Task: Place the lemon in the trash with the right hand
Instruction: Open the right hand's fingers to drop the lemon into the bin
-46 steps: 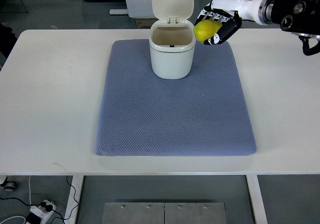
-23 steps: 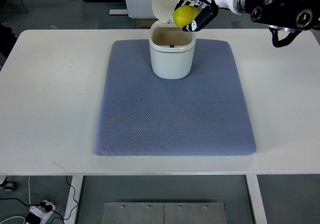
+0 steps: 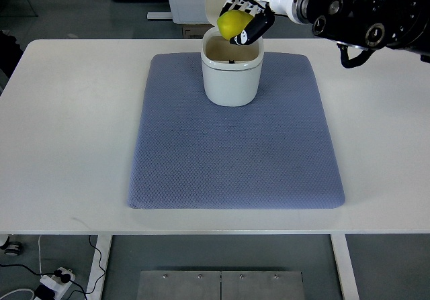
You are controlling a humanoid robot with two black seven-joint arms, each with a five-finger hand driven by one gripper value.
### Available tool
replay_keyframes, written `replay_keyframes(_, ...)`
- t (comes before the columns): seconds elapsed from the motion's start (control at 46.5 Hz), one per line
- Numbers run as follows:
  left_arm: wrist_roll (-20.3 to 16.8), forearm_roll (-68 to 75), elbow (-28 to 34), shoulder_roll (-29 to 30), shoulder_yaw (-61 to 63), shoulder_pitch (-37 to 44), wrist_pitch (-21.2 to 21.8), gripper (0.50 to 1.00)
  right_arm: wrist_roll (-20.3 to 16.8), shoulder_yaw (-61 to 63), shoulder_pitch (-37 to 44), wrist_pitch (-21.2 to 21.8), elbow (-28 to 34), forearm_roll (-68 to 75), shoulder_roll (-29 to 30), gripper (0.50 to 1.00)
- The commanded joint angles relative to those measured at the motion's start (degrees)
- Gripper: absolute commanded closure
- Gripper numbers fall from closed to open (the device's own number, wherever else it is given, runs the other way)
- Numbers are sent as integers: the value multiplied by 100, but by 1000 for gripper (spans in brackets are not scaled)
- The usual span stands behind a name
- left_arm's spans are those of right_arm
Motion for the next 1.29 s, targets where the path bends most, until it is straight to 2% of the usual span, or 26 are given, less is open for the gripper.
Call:
replay_keyframes(0.0, -3, -1, 0, 0, 0, 1, 0, 500, -9, 35, -78, -33, -132, 49, 79, 1000)
replay_keyframes(0.28, -3, -1, 0, 0, 0, 1, 0, 500, -9, 211, -316, -60, -448, 58, 334, 1000)
replay_keyframes(0.753, 6, -1, 0, 0, 0, 1, 0, 500, -9, 308, -641, -60, -826, 58, 334, 1000)
replay_keyframes(1.27, -3, -1, 0, 0, 0, 1, 0, 500, -96, 387, -747, -139, -862, 50, 334, 1000)
